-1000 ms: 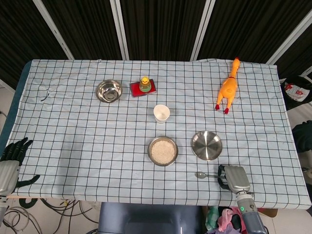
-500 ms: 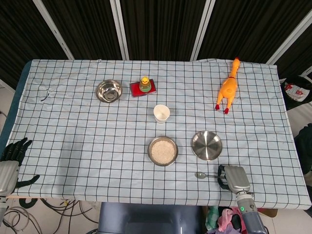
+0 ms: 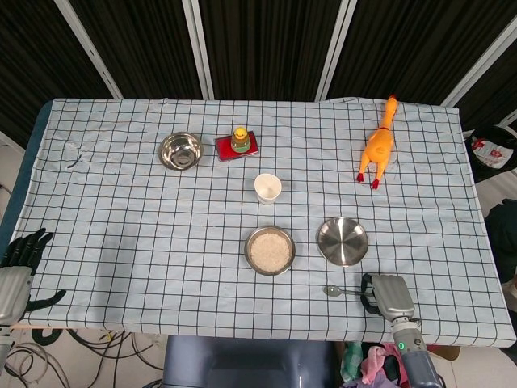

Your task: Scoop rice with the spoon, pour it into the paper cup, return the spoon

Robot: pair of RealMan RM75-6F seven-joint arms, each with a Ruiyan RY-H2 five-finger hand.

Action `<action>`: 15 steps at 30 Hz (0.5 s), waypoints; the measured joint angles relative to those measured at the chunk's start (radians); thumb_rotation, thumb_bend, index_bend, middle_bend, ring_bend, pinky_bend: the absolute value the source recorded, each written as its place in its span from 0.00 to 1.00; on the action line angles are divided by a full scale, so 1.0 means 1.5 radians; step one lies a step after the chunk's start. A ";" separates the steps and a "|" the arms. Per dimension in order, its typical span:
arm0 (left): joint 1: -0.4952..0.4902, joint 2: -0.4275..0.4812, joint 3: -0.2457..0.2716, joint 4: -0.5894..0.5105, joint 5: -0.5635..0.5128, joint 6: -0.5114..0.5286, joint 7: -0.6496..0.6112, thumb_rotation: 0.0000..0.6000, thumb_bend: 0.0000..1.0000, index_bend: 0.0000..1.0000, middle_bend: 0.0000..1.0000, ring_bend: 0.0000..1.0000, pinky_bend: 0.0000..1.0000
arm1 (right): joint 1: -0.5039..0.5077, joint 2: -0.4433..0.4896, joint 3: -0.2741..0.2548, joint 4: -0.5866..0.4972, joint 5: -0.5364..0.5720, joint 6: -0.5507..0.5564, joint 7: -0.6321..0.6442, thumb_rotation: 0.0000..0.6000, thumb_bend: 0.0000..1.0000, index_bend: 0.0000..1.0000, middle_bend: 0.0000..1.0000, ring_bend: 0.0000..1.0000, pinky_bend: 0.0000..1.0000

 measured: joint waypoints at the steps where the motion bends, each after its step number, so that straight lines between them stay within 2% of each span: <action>1: 0.000 0.000 0.000 0.000 0.000 0.000 0.000 1.00 0.01 0.00 0.00 0.00 0.00 | 0.000 0.000 0.000 0.000 0.000 0.000 0.000 1.00 0.40 0.59 1.00 1.00 1.00; 7: 0.000 0.000 0.000 0.000 0.000 0.001 -0.001 1.00 0.01 0.00 0.00 0.00 0.00 | 0.001 0.002 -0.001 -0.001 -0.001 -0.002 0.002 1.00 0.44 0.60 1.00 1.00 1.00; 15: 0.000 0.000 0.000 0.000 0.001 0.001 -0.002 1.00 0.01 0.00 0.00 0.00 0.00 | 0.002 0.006 -0.001 -0.007 -0.009 0.002 0.003 1.00 0.45 0.60 1.00 1.00 1.00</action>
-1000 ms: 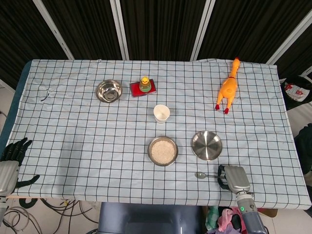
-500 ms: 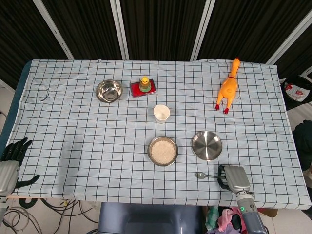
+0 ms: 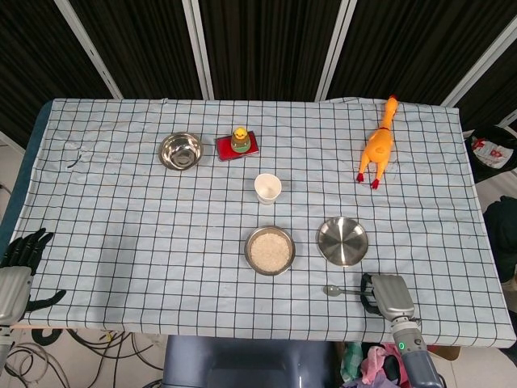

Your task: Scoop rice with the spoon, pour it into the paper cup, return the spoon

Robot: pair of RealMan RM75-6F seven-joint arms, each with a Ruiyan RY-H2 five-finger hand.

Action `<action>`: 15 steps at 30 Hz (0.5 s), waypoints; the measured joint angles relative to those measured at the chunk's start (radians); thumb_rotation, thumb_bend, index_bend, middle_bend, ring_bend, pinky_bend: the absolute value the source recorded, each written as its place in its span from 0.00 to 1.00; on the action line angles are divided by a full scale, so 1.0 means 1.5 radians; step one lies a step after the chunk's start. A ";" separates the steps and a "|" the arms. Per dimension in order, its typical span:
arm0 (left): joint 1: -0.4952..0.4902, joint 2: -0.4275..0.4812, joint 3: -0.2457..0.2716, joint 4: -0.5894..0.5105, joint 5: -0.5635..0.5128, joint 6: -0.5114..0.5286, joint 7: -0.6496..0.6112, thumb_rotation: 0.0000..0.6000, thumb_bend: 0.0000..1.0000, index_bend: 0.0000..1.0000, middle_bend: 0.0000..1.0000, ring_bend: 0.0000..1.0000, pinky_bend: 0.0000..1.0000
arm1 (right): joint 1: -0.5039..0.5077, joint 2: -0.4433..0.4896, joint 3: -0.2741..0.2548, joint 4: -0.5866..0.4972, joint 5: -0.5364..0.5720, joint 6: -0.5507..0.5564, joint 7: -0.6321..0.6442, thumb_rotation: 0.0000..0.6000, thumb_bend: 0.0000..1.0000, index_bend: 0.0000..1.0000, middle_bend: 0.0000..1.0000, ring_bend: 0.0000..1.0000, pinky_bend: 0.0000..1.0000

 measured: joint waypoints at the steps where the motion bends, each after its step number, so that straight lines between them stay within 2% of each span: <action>1: 0.000 0.000 0.000 0.000 0.000 0.000 0.000 1.00 0.01 0.00 0.00 0.00 0.00 | 0.000 0.000 0.000 -0.001 -0.002 0.001 0.000 1.00 0.45 0.60 1.00 1.00 1.00; 8: 0.000 0.000 0.000 0.000 0.001 0.000 -0.002 1.00 0.01 0.00 0.00 0.00 0.00 | 0.009 0.012 0.011 -0.028 -0.026 0.018 -0.006 1.00 0.47 0.62 1.00 1.00 1.00; 15: 0.000 -0.001 0.001 0.001 0.004 0.001 0.000 1.00 0.01 0.00 0.00 0.00 0.00 | 0.040 0.041 0.058 -0.107 -0.028 0.030 -0.057 1.00 0.48 0.63 1.00 1.00 1.00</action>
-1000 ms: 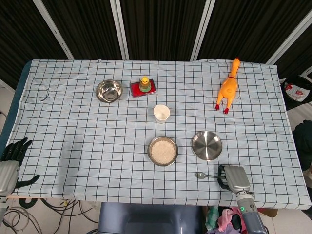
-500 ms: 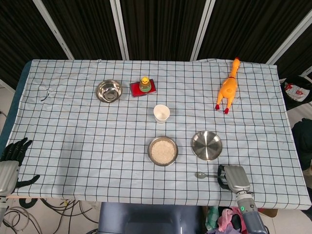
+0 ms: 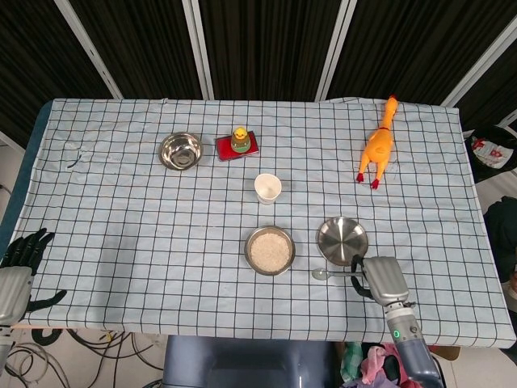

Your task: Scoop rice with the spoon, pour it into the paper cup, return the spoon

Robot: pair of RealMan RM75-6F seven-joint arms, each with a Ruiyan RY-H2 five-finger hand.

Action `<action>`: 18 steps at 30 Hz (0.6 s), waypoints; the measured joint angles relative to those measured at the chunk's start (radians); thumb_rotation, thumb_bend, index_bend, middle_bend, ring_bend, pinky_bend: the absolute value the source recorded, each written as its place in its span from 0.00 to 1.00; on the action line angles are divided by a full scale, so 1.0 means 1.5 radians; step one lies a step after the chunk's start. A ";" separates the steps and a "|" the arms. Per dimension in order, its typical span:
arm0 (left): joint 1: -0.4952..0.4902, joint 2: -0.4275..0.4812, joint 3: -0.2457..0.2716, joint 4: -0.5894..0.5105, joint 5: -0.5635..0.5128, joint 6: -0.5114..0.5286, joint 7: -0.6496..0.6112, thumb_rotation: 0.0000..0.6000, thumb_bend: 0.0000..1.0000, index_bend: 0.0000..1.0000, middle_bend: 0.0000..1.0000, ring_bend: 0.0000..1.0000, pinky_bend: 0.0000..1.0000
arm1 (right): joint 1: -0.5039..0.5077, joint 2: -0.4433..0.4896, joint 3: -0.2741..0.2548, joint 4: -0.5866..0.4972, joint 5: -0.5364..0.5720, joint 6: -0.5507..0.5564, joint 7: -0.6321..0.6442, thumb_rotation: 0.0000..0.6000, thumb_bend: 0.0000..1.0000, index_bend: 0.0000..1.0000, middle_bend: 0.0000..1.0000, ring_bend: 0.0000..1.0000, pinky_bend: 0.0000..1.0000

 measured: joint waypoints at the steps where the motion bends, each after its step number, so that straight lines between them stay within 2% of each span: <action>1: 0.000 0.000 0.000 0.000 0.000 0.000 -0.001 1.00 0.01 0.00 0.00 0.00 0.00 | 0.005 0.004 0.007 -0.011 0.002 0.001 -0.011 1.00 0.48 0.63 1.00 1.00 1.00; 11: -0.002 0.002 -0.002 -0.005 -0.003 -0.003 -0.006 1.00 0.01 0.00 0.00 0.00 0.00 | 0.078 0.015 0.066 -0.089 0.037 -0.002 -0.171 1.00 0.48 0.65 1.00 1.00 1.00; 18: -0.002 0.005 -0.004 -0.011 -0.011 -0.007 -0.004 1.00 0.01 0.00 0.00 0.00 0.00 | 0.142 -0.027 0.086 -0.094 0.084 -0.002 -0.322 1.00 0.48 0.66 1.00 1.00 1.00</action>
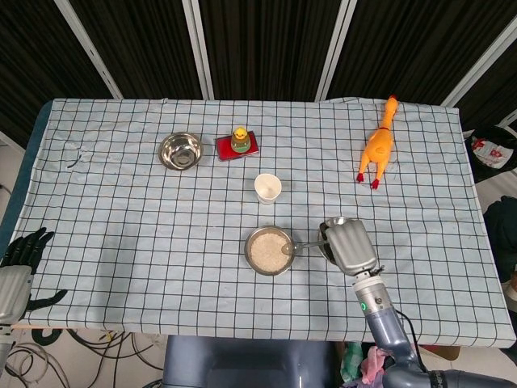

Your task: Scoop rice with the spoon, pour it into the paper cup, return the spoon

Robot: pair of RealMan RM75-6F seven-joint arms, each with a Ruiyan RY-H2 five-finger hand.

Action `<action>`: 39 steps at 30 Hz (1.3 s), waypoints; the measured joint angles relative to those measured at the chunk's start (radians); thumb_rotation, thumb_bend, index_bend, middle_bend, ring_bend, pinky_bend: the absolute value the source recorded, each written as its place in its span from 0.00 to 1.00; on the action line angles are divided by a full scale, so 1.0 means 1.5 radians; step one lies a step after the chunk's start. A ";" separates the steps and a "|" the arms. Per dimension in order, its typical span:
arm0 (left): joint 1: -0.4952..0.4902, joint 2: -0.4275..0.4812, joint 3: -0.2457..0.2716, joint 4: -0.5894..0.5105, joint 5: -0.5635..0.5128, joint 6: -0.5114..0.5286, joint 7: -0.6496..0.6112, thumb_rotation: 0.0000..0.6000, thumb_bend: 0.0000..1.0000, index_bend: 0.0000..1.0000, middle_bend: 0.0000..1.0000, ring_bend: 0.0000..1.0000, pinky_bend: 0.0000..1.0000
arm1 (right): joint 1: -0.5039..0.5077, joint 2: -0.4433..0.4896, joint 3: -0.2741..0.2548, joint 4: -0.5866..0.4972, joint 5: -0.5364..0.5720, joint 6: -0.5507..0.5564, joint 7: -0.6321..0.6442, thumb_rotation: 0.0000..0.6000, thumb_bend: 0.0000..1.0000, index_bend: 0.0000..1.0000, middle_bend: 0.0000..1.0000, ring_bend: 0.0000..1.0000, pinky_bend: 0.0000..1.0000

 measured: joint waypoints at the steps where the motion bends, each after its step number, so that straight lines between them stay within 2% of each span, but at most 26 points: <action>1: 0.000 0.000 0.000 0.000 0.001 0.000 -0.001 1.00 0.01 0.00 0.00 0.00 0.00 | 0.008 -0.008 0.000 0.004 0.004 0.001 -0.019 1.00 0.48 0.66 1.00 1.00 1.00; 9: -0.001 0.004 -0.001 0.000 0.005 0.003 -0.010 1.00 0.01 0.00 0.00 0.00 0.00 | 0.067 -0.093 -0.015 0.077 0.018 0.029 -0.195 1.00 0.48 0.66 1.00 1.00 1.00; 15: -0.001 0.004 -0.001 -0.001 0.006 0.003 -0.014 1.00 0.01 0.00 0.00 0.00 0.00 | 0.104 -0.159 -0.028 0.151 0.014 0.054 -0.277 1.00 0.48 0.66 1.00 1.00 1.00; 24: -0.002 0.005 -0.001 -0.002 0.008 0.003 -0.019 1.00 0.01 0.00 0.00 0.00 0.00 | 0.128 -0.207 -0.059 0.223 -0.029 0.073 -0.320 1.00 0.48 0.66 1.00 1.00 1.00; 33: -0.002 0.005 -0.001 -0.001 0.010 0.005 -0.022 1.00 0.01 0.00 0.00 0.00 0.00 | 0.140 -0.209 -0.089 0.272 -0.084 0.071 -0.336 1.00 0.48 0.66 1.00 1.00 1.00; 39: -0.003 0.004 0.000 -0.001 0.010 0.003 -0.021 1.00 0.01 0.00 0.00 0.00 0.00 | 0.140 -0.193 -0.096 0.276 -0.098 0.067 -0.345 1.00 0.48 0.66 1.00 1.00 1.00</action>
